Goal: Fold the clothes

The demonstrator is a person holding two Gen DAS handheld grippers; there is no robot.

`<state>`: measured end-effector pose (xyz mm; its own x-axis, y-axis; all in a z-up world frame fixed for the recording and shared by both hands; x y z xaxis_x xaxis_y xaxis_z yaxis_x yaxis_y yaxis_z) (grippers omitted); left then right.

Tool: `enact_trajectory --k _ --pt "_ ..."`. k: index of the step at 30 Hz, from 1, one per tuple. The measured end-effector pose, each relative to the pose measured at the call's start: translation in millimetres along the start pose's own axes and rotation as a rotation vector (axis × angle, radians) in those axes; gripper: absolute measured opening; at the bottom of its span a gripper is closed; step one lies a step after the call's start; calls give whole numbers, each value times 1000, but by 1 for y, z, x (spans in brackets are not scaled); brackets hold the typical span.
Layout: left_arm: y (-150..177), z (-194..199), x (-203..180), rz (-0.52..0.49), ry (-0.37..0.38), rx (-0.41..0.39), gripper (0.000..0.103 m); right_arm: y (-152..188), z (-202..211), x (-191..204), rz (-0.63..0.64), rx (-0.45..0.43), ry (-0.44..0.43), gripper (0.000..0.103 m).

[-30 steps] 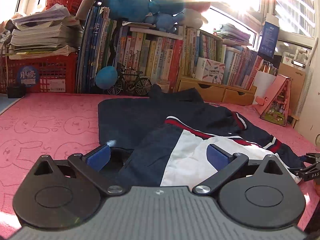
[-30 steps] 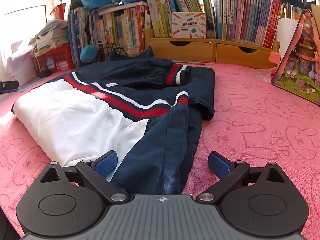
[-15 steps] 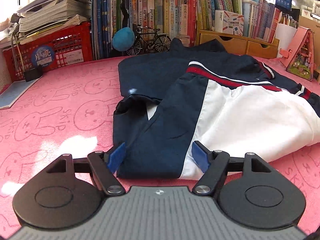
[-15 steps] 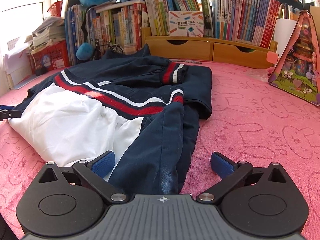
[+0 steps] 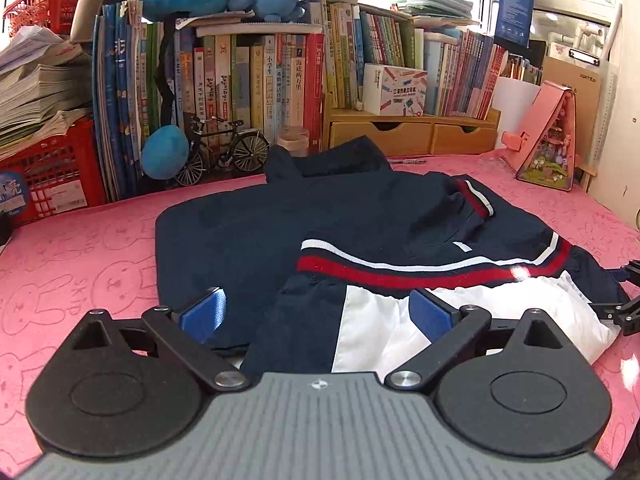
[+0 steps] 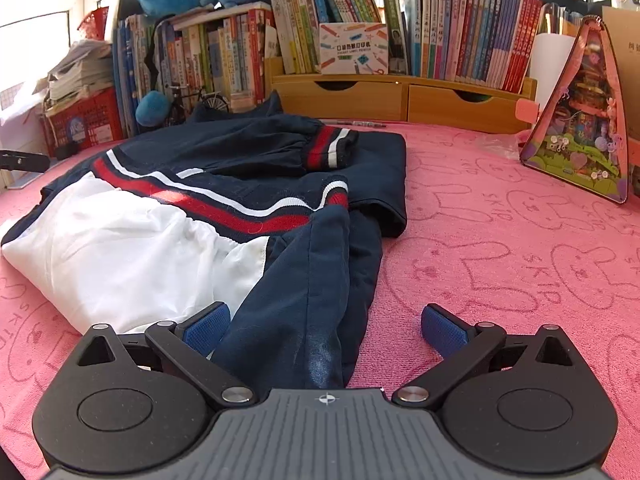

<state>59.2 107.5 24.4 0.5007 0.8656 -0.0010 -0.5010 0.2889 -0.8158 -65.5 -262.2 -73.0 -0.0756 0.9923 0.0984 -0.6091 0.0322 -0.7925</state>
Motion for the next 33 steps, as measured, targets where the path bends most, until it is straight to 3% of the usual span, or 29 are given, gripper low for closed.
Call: enact_trajectory --k 5,7,9,12,17,19,20,22,23,24,25,26,27,28,29,33 --pt "2 -60 -15 12 -28 129 98 0 0 0 -7 -3 16 103" --pt "7 -68 -19 17 -32 145 91 0 0 -1 -14 -7 20 103" --pt "10 -65 -22 14 -22 140 67 0 0 -2 -23 -11 23 103" --pt "14 -51 -25 -10 -20 130 41 -12 -3 -9 -62 -44 -6 103" --pt "17 -31 -14 37 56 61 15 -31 -8 -21 -127 -98 -55 103" --pt "16 -28 -15 34 80 42 13 -39 -10 -26 -153 -120 -74 103" --pt "15 -27 -17 26 80 35 13 -42 -12 -28 -164 -124 -86 97" --pt "15 -33 -18 20 56 51 28 -46 -25 -22 -138 -25 -135 79" --pt "16 -40 -17 32 29 78 58 -46 -32 -16 -105 13 -138 65" --pt "19 -48 -16 59 10 105 77 -44 -32 -9 -71 16 -117 56" --pt "22 -54 -16 88 -12 123 67 -42 -32 -2 -38 16 -97 49" --pt "26 -53 -19 117 -45 95 48 -47 -24 3 -22 -10 -92 29" --pt "28 -48 -24 118 -50 77 25 -51 -15 8 -7 -37 -86 23" --pt "28 -39 -28 123 -38 56 15 -55 -7 13 9 -64 -81 20" --pt "27 -30 -32 126 -28 34 8 -60 2 18 25 -91 -76 17" --pt "2 12 -30 97 -32 -121 7 -101 29 39 111 -224 -71 15"
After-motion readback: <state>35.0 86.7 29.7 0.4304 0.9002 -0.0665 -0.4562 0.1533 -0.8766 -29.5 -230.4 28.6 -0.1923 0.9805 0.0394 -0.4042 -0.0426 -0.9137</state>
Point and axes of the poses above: each gripper's, at about its wrist camera, not at the fingertips, and z roughly against the way its jaws point, x to its left, y to its underside, the point moved 2 cm from there along -z, roughly the way its jaws point, and after that the axes turned 4 degrees about -z, right-handed, at the moved point
